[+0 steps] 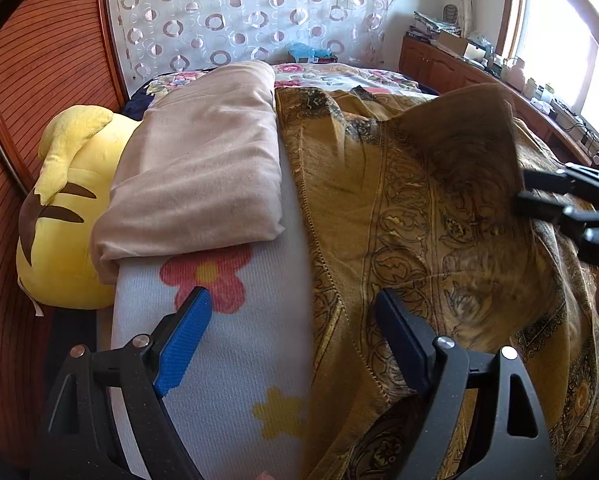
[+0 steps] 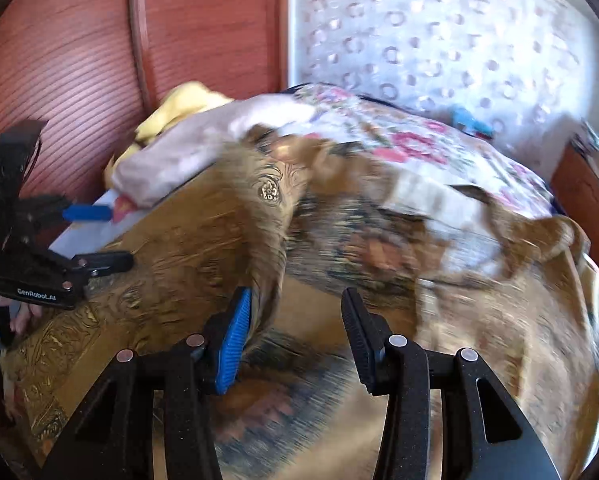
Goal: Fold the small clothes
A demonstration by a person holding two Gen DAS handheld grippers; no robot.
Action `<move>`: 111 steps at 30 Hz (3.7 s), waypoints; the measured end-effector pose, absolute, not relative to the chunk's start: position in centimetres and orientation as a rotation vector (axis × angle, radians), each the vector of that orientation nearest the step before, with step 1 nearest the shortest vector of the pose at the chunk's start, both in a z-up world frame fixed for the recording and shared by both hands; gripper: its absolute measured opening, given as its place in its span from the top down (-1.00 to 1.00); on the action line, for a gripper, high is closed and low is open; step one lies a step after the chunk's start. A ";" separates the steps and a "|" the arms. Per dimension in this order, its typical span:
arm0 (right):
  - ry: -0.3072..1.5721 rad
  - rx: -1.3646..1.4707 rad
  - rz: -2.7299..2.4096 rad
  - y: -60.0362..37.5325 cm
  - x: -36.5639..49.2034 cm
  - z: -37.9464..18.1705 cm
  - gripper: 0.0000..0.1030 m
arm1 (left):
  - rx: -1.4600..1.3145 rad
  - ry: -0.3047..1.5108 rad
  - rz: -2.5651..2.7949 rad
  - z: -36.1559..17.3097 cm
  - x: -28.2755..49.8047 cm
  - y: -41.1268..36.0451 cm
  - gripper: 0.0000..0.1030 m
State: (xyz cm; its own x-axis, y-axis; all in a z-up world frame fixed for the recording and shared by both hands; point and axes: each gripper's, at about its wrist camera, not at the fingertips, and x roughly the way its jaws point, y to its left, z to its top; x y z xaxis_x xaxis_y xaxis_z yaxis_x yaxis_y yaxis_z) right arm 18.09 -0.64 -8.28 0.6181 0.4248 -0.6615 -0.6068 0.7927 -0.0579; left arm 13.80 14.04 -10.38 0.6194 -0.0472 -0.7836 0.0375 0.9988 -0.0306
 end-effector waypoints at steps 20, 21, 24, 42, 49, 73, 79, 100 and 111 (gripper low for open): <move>0.655 -0.210 0.428 -18.6 11.6 -7.9 0.04 | 0.012 0.875 -0.025 -9.9 13.6 13.9 -0.64; 0.657 -0.201 0.405 -19.8 11.2 -7.8 0.03 | 0.018 0.856 -0.021 -9.4 13.5 13.8 -0.64; 0.674 -0.168 0.366 -22.4 10.0 -7.8 0.01 | 0.012 0.789 -0.037 -7.4 13.7 13.5 -0.63; 0.714 -0.112 0.368 -24.8 6.6 -7.8 0.00 | -0.019 0.879 -0.057 -8.4 26.3 11.1 0.01; 0.709 -0.094 0.370 -25.1 7.0 -7.7 0.00 | -0.001 0.915 -0.038 -9.6 27.6 11.5 0.56; 0.720 -0.085 0.367 -24.3 9.1 -7.9 0.00 | -0.059 0.721 0.134 -3.5 23.8 18.6 0.89; 0.719 -0.079 0.365 -24.5 9.2 -7.9 0.00 | -0.015 0.658 0.013 -2.6 20.3 15.2 0.32; 0.694 0.006 0.178 -32.5 14.4 -5.4 0.00 | 0.073 0.881 -0.176 -10.1 18.7 7.9 -0.41; 0.845 0.131 0.147 -35.2 21.3 -7.0 0.00 | 0.073 0.887 -0.182 -10.2 18.8 7.8 -0.51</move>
State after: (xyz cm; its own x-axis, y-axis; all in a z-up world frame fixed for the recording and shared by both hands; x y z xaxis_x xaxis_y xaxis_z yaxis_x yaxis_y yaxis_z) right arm 21.34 -35.19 -6.98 0.6544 0.1812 -0.7341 -0.0775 0.9818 0.1733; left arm 18.76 7.79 -10.15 0.6176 -0.1273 -0.7761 0.1878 0.9821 -0.0116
